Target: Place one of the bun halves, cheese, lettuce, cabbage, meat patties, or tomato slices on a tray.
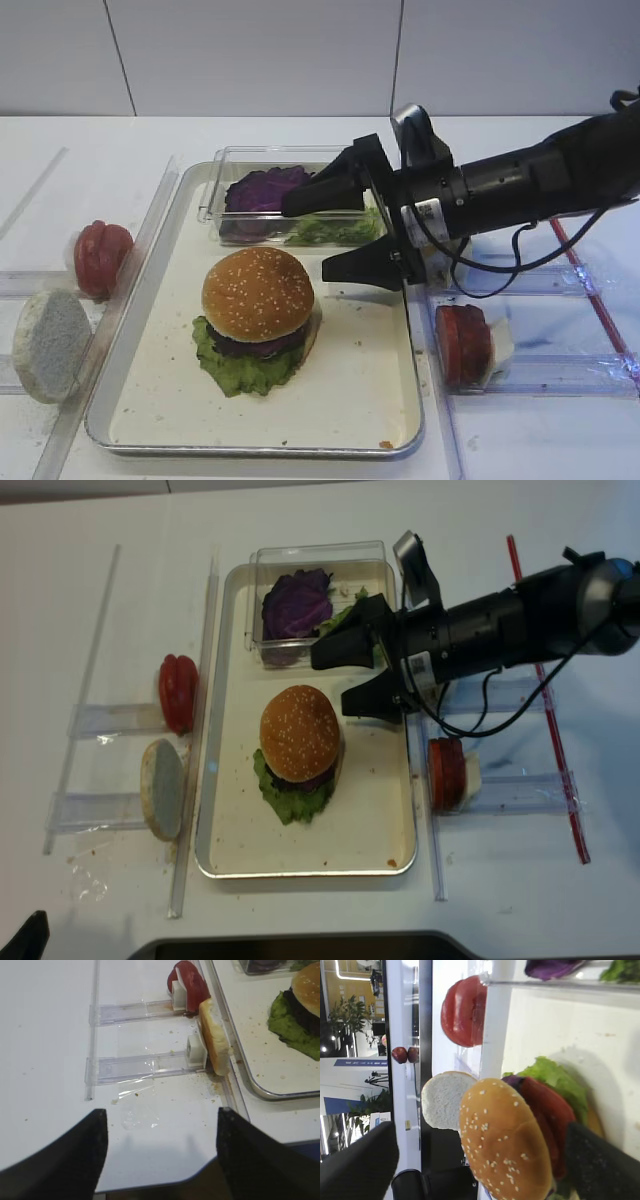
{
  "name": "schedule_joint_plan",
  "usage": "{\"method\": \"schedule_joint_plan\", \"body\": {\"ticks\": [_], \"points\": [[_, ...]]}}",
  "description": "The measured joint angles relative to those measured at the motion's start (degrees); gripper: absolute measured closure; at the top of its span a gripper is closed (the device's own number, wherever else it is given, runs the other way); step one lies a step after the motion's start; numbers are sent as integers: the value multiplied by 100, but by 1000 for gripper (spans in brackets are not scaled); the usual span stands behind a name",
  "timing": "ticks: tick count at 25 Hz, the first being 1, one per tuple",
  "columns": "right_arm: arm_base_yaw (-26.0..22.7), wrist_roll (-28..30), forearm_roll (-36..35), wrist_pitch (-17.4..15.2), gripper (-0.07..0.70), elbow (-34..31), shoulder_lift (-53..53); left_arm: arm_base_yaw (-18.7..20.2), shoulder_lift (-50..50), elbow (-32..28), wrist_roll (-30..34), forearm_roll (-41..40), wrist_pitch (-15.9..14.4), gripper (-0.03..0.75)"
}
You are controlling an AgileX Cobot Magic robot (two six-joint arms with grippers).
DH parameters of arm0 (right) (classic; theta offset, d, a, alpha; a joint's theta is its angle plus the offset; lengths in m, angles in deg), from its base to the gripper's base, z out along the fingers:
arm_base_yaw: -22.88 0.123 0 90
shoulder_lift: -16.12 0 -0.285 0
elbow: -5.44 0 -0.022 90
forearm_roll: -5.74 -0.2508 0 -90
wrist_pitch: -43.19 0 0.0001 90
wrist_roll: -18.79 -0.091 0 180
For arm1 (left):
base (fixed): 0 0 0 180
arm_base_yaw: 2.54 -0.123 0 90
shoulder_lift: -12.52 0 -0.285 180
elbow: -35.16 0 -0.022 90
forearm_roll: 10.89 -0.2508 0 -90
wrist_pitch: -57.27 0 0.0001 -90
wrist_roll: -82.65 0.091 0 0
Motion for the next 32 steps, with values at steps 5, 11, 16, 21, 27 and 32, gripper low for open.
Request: {"method": "schedule_joint_plan", "body": {"ticks": [5, 11, 16, 21, 27, 32], "points": [[-35, -99, 213, 0, -38, 0, 79, 0, 0, 0, 0, 0, 0, 287], [-35, -250, 349, 0, -38, 69, 293, 0, 0, 0, 0, 0, 0, 287], [-35, -769, 989, -29, -38, 558, 411, 0, 0, 0, 0, 0, 0, 287], [-35, -1234, 1605, -95, -38, 1236, 541, 0, 0, 0, 0, 0, 0, 287], [-35, -1731, 2166, -175, -38, 2144, 561, 0, 0, 0, 0, 0, 0, 286], [-35, -2227, 2963, -241, -38, 2764, 561, 0, 0, 0, 0, 0, 0, 287]]}}
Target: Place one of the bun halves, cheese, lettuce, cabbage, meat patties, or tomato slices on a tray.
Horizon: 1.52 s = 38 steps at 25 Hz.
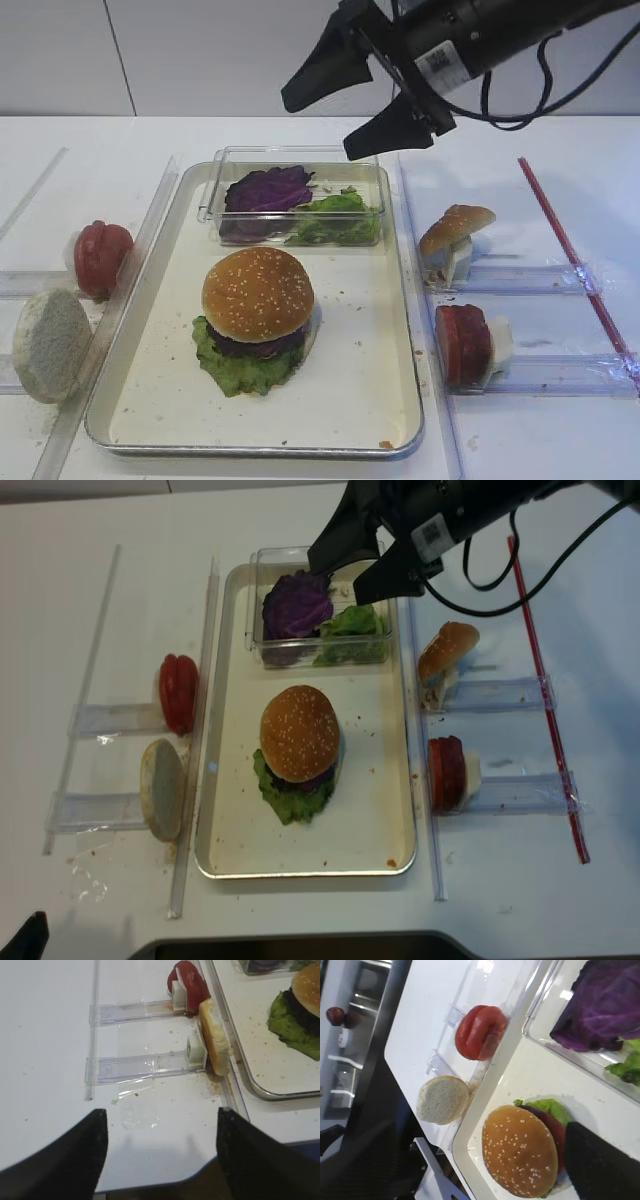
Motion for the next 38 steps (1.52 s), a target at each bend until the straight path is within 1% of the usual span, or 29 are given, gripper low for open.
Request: {"method": "schedule_joint_plan", "body": {"ticks": [4, 7, 10, 16, 23, 27, 31, 35, 38], "points": [[-2, -430, 564, -51, -38, 418, 0, 0, 0, 0, 0, 0, 0, 286], [-2, -562, 847, -86, -38, 671, 0, 0, 0, 0, 0, 0, 0, 286], [-2, -873, 1099, -99, -38, 840, 0, 0, 0, 0, 0, 0, 0, 287], [-2, -1153, 1667, -130, -38, 922, 0, 0, 0, 0, 0, 0, 0, 287], [-2, -1460, 2588, -144, -38, 926, 0, 0, 0, 0, 0, 0, 0, 287], [-2, -1931, 3493, -144, -38, 926, 0, 0, 0, 0, 0, 0, 0, 287], [-2, -2400, 4671, -171, -38, 926, 0, 0, 0, 0, 0, 0, 0, 287], [-2, -2507, 5652, -184, -38, 926, 0, 0, 0, 0, 0, 0, 0, 287], [-2, -2586, 6053, -184, -38, 926, 0, 0, 0, 0, 0, 0, 0, 287]]}}
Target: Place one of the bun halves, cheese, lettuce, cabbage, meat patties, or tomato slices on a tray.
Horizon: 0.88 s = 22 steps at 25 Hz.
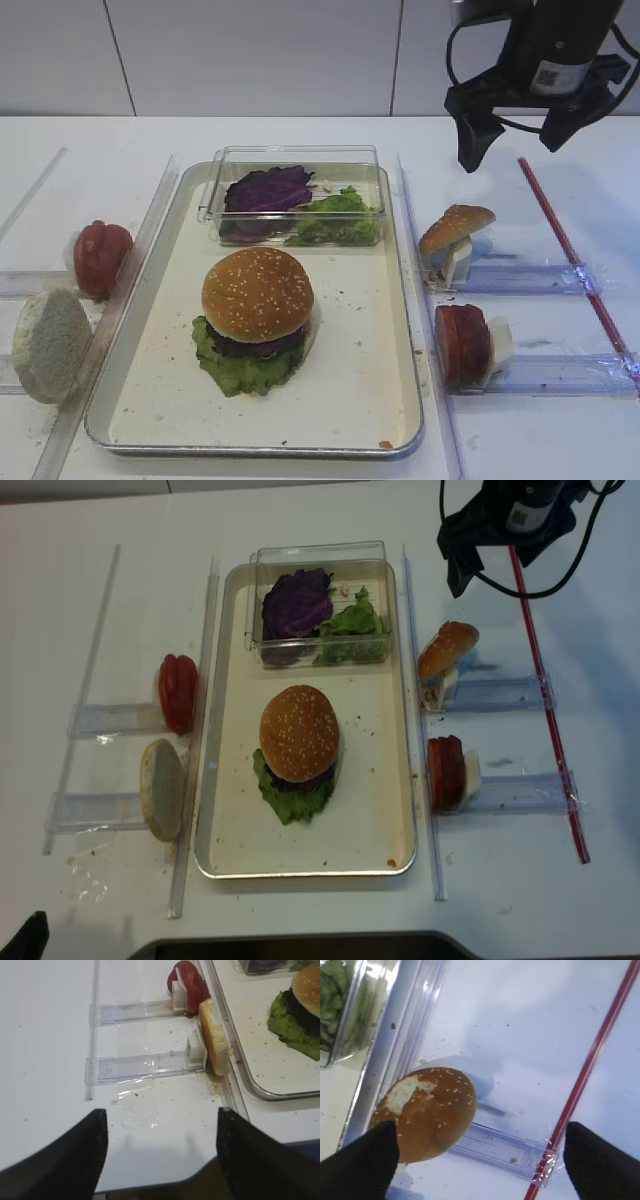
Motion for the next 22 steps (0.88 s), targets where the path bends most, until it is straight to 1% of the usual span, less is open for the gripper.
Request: {"method": "schedule_joint_plan", "body": {"ticks": [13, 17, 19, 22], "points": [[0, -82, 97, 0, -38, 0, 0, 0, 0, 0, 0, 0, 0, 287], [-10, -273, 86, -8, -38, 0, 0, 0, 0, 0, 0, 0, 0, 286], [-102, -300, 21, -8, -38, 0, 0, 0, 0, 0, 0, 0, 0, 286], [-419, -323, -57, -8, -38, 0, 0, 0, 0, 0, 0, 0, 0, 287]]}}
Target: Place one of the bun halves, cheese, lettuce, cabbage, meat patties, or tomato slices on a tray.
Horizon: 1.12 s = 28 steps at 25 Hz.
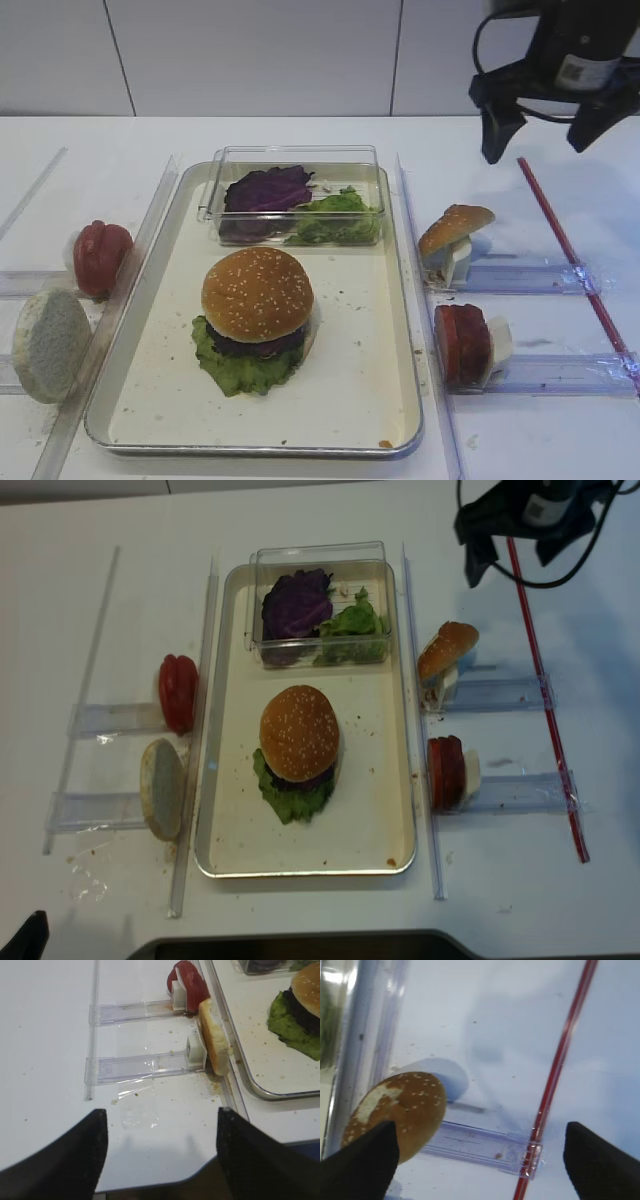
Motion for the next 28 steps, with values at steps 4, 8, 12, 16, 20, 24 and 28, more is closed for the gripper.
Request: {"method": "schedule_joint_plan", "body": {"ticks": [4, 8, 12, 16, 20, 24, 28], "points": [[-443, 0, -11, -12, -38, -131, 116, 0, 0, 0, 0, 0, 0, 287], [-748, 0, -24, -14, -38, -342, 280, 0, 0, 0, 0, 0, 0, 287], [-931, 15, -60, -14, -38, -417, 478, 0, 0, 0, 0, 0, 0, 287], [-943, 184, -180, -27, -38, -528, 792, 0, 0, 0, 0, 0, 0, 286], [-943, 202, -232, -40, -38, -848, 1198, 0, 0, 0, 0, 0, 0, 286], [-943, 207, -256, -40, -38, -1202, 1518, 0, 0, 0, 0, 0, 0, 287], [-943, 207, -393, -40, -38, -1585, 1925, 0, 0, 0, 0, 0, 0, 287]]}}
